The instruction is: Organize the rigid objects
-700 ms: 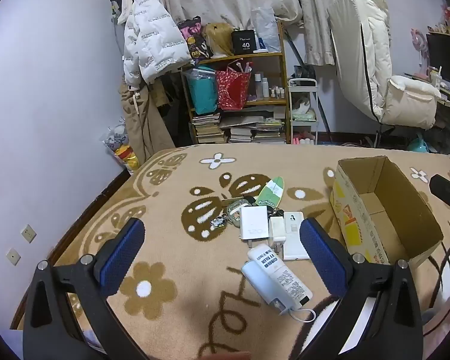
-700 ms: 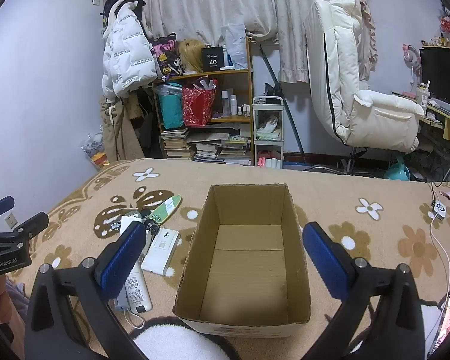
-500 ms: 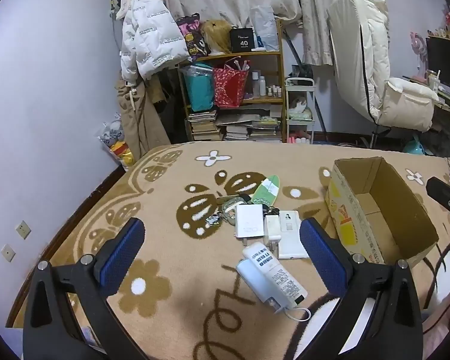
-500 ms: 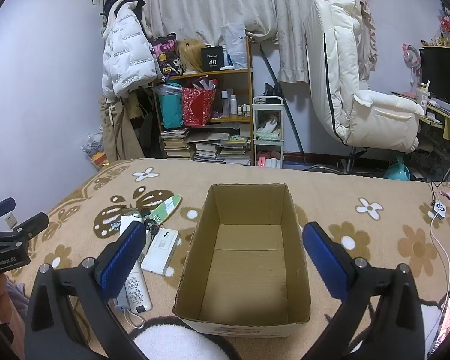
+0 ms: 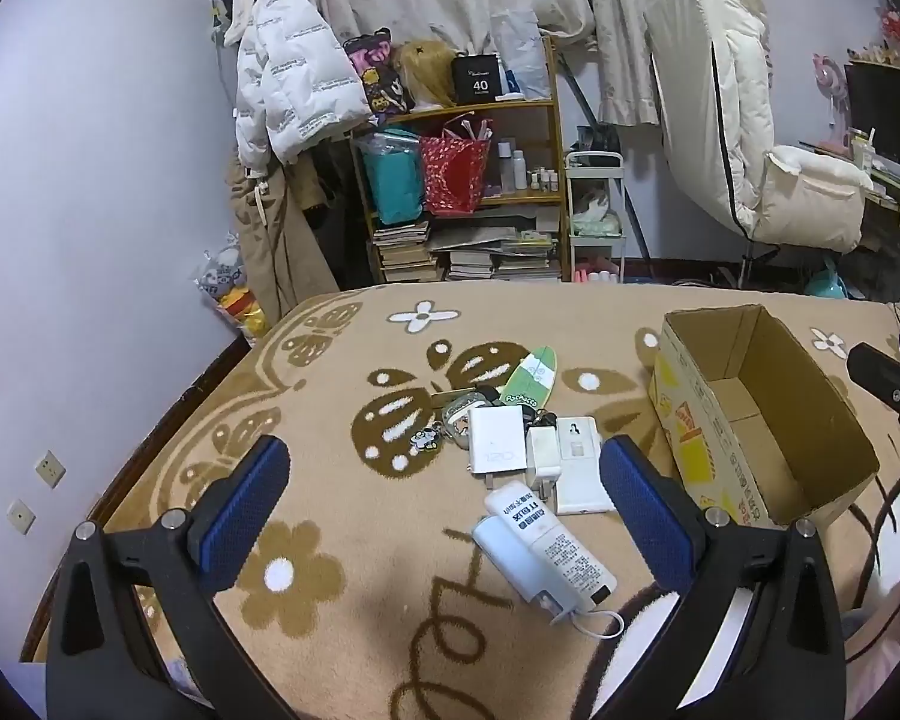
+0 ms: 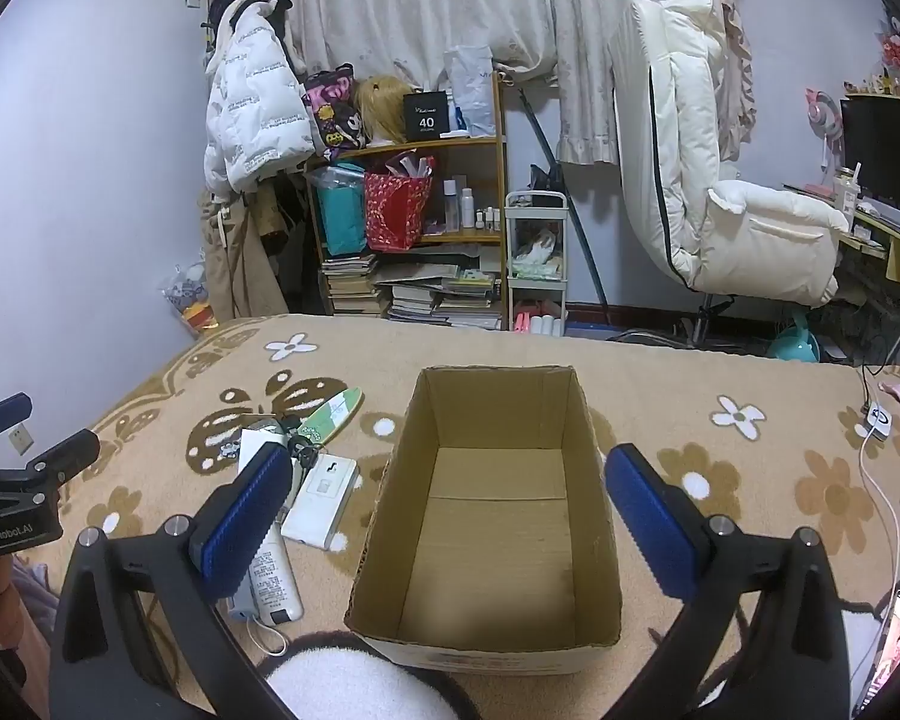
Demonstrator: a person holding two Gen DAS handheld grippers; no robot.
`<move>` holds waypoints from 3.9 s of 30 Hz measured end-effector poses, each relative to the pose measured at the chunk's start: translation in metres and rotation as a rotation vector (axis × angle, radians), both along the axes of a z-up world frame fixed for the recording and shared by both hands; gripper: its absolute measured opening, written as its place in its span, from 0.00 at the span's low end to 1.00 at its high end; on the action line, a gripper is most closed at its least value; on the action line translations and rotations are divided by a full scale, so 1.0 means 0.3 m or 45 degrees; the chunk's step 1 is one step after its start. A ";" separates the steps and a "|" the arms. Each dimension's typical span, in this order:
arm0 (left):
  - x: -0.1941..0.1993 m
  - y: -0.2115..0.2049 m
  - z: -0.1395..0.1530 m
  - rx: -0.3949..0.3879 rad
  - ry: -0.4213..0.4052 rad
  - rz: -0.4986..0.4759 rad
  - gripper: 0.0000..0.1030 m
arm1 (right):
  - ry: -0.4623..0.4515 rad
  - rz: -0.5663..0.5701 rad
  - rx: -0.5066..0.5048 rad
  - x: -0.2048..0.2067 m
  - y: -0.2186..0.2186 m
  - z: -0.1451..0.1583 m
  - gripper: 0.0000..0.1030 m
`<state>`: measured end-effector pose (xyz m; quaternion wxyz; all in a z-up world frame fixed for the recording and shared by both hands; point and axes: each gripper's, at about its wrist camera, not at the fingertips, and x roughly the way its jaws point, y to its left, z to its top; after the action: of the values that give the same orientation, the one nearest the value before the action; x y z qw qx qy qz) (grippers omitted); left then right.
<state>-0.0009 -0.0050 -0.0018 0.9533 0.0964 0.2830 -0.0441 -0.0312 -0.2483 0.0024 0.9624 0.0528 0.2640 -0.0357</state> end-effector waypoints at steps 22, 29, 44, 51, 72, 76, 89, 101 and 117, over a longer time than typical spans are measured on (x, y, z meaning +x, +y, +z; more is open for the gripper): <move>0.000 0.008 0.002 -0.008 0.008 -0.011 0.99 | 0.004 0.001 -0.003 0.007 0.000 -0.002 1.00; 0.001 0.009 0.011 -0.013 0.012 -0.018 0.99 | 0.007 0.004 -0.003 0.002 0.002 -0.002 1.00; -0.008 0.006 0.018 -0.012 0.011 -0.020 0.99 | 0.008 0.004 -0.005 0.002 0.003 -0.003 1.00; -0.012 0.003 0.027 -0.007 -0.007 -0.015 0.99 | 0.009 0.003 -0.005 0.004 0.004 -0.005 1.00; -0.014 0.007 0.023 -0.008 -0.008 -0.014 0.99 | 0.012 0.002 -0.007 0.005 0.002 -0.009 1.00; -0.014 0.008 0.019 -0.010 -0.007 -0.010 0.99 | 0.015 0.002 -0.008 0.001 0.001 -0.010 1.00; 0.038 0.015 -0.005 -0.026 0.053 0.051 0.99 | 0.091 0.035 -0.004 0.074 0.011 -0.064 1.00; 0.129 0.011 -0.027 -0.042 0.127 0.095 0.99 | 0.139 0.047 -0.013 0.167 -0.035 -0.074 1.00; 0.280 0.020 -0.173 -0.041 0.332 0.195 0.99 | 0.349 -0.044 -0.016 0.351 -0.179 -0.166 1.00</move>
<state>0.0830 0.0011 -0.0537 0.9104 0.0527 0.4103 0.0120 0.0741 -0.3021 -0.0473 0.9168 0.0459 0.3919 -0.0609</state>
